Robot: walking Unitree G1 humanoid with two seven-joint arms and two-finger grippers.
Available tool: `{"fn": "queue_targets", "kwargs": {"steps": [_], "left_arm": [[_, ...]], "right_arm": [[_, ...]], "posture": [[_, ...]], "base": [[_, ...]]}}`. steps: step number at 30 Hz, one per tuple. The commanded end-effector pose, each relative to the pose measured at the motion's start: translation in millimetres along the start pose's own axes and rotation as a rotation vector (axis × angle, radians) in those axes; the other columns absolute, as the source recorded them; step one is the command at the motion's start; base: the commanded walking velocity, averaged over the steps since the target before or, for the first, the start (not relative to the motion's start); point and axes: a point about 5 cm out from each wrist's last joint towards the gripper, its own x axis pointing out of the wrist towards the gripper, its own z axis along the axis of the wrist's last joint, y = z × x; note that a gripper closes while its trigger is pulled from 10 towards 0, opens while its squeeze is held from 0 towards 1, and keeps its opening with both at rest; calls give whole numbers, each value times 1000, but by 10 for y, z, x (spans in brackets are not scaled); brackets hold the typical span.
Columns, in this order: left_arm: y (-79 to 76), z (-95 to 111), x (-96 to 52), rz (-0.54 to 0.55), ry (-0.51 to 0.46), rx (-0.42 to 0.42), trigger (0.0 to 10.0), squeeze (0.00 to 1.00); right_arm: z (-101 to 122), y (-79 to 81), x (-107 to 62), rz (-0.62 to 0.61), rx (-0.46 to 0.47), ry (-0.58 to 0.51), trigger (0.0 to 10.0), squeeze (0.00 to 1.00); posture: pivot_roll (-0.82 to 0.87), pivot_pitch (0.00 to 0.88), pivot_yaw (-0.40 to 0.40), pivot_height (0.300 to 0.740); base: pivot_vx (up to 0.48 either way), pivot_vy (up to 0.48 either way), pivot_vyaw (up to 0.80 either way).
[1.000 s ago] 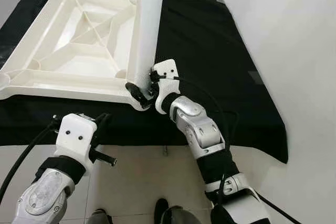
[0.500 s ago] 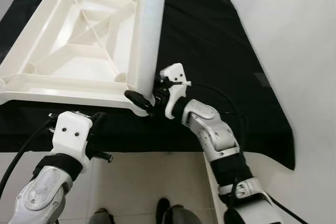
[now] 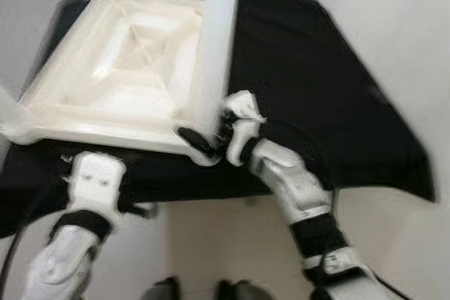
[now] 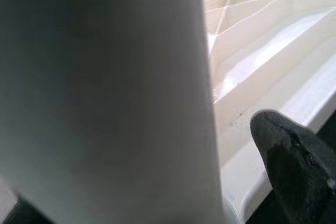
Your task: Building children table
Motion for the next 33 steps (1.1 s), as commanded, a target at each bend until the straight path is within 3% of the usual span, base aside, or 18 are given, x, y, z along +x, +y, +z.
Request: {"fn": "queue_targets", "kwargs": {"steps": [1, 10, 15, 18, 29, 30, 33], "left_arm": [[-18, -19, -19, -10, 11, 2, 10000, 0], [-29, -4, -4, -14, 1, 3, 10000, 0], [-52, 7, 4, -21, -3, 0, 10000, 0], [-57, 11, 4, -23, -4, -2, 10000, 0], [-46, 19, -5, -15, -6, -1, 10000, 0], [-50, 19, -7, -15, -6, -1, 10000, 0], [-56, 20, -9, -16, -6, -2, 10000, 0]], "right_arm": [[-4, 26, 35, 18, -10, 3, 10000, 0], [60, -235, -11, -19, -37, 11, 10000, 0], [196, -482, -103, 72, -20, -3, 10000, 0], [269, -546, -115, 153, -45, 7, 10000, 0], [421, -466, -7, 438, -75, 27, 10000, 0], [421, -468, -3, 459, -70, 32, 0, 0], [417, -475, -7, 498, -63, 42, 0, 0]], "posture": [[187, 245, -162, 740], [186, 248, -161, 740], [184, 251, -160, 740], [185, 253, -163, 740], [196, 261, -174, 740], [197, 264, -175, 740], [195, 265, -177, 740]], "base": [[0, 0, 0], [0, 0, 0], [0, 0, 0], [0, 0, 0], [0, 0, 0], [0, 0, 0], [0, 0, 0]]}}
